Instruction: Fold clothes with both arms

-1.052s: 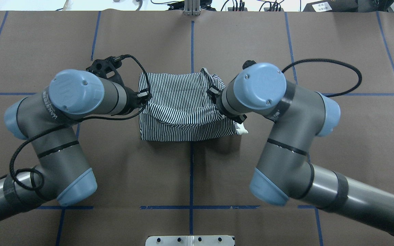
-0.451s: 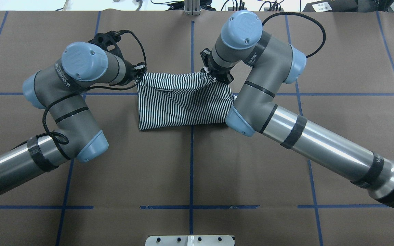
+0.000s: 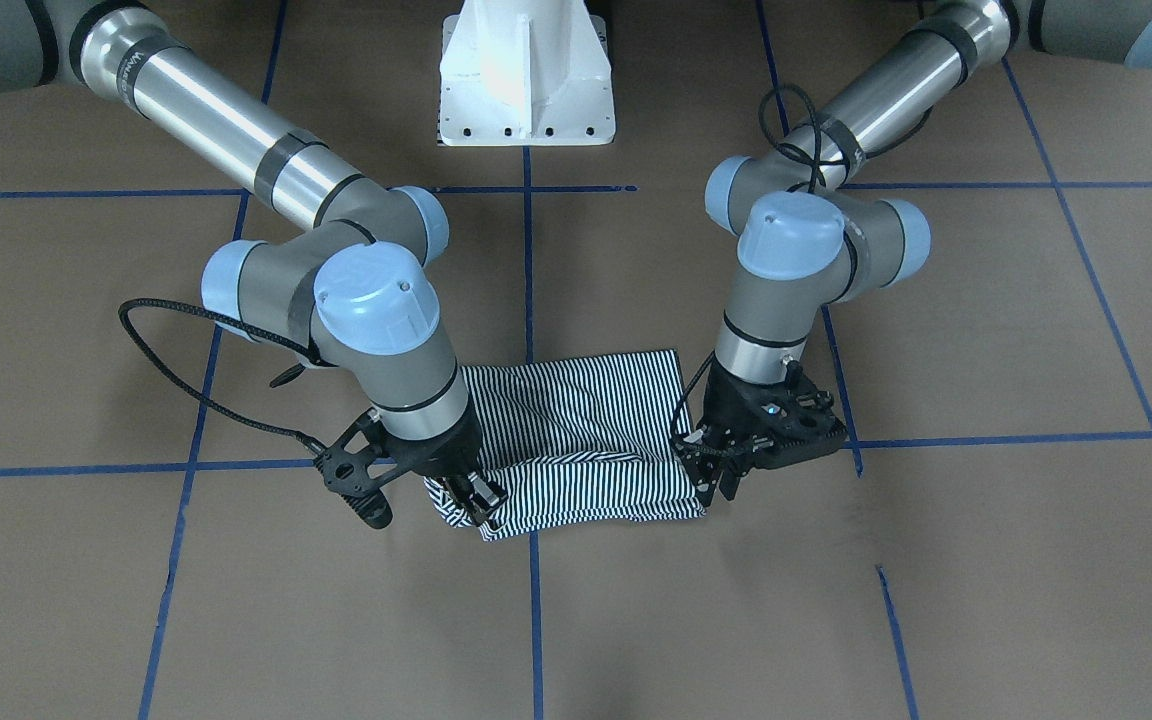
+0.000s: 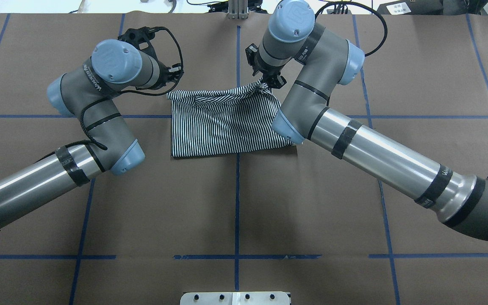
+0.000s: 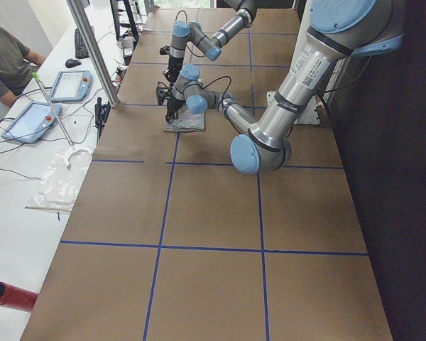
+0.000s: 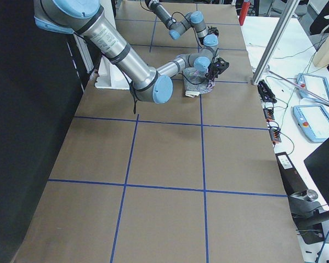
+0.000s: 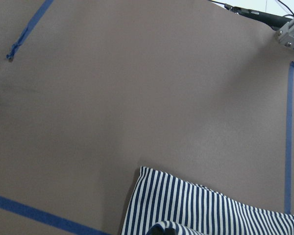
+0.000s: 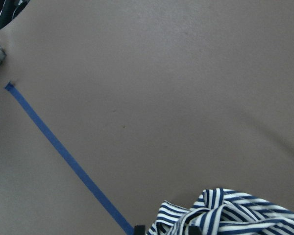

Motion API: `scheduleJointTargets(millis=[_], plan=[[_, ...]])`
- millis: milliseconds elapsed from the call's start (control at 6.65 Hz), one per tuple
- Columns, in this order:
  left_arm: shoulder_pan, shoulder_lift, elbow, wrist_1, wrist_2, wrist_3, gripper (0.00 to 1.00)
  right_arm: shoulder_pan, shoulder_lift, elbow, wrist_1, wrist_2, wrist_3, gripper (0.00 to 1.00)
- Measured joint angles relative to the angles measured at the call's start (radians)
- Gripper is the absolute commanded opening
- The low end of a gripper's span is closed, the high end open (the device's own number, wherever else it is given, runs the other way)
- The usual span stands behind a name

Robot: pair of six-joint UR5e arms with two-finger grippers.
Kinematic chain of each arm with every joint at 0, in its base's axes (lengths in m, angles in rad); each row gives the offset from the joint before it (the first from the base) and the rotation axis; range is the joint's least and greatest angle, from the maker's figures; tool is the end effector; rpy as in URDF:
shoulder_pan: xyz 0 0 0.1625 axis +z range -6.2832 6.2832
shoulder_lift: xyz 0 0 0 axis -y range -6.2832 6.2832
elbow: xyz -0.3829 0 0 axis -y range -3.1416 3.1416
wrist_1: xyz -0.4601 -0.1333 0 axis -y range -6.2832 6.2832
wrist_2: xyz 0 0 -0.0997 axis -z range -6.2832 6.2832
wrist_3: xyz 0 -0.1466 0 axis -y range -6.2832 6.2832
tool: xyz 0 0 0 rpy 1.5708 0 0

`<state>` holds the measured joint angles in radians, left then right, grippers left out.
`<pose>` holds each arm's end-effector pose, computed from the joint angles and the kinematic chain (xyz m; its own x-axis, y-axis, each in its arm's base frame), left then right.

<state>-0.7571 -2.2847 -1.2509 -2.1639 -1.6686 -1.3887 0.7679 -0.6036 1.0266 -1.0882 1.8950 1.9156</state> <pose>0.5377 -0.6718 0.2725 0.5070 -0.2311 -0.8304 0.5415 0.8350 0.0982 -0.5914 -0.6914 0.1983 0.2563 0.6928 0.6740 -0.6001 0.6607 -0.4510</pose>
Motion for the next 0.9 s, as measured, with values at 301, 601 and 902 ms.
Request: scheduleJointTargets(millis=[301,601,902], plan=[[-0.035,-0.016,-0.013,-0.045,-0.015,0.015,0.0,0.059,0.038,-0.057,0.038,0.065,-0.019,1.0],[0.001,-0.011,-0.11,0.009,-0.077,-0.024,0.0,0.062,0.012,0.006,0.04,0.091,-0.021,1.0],[0.103,-0.008,-0.122,0.047,-0.056,-0.041,0.0,0.012,-0.071,0.133,0.035,0.083,-0.021,0.01]])
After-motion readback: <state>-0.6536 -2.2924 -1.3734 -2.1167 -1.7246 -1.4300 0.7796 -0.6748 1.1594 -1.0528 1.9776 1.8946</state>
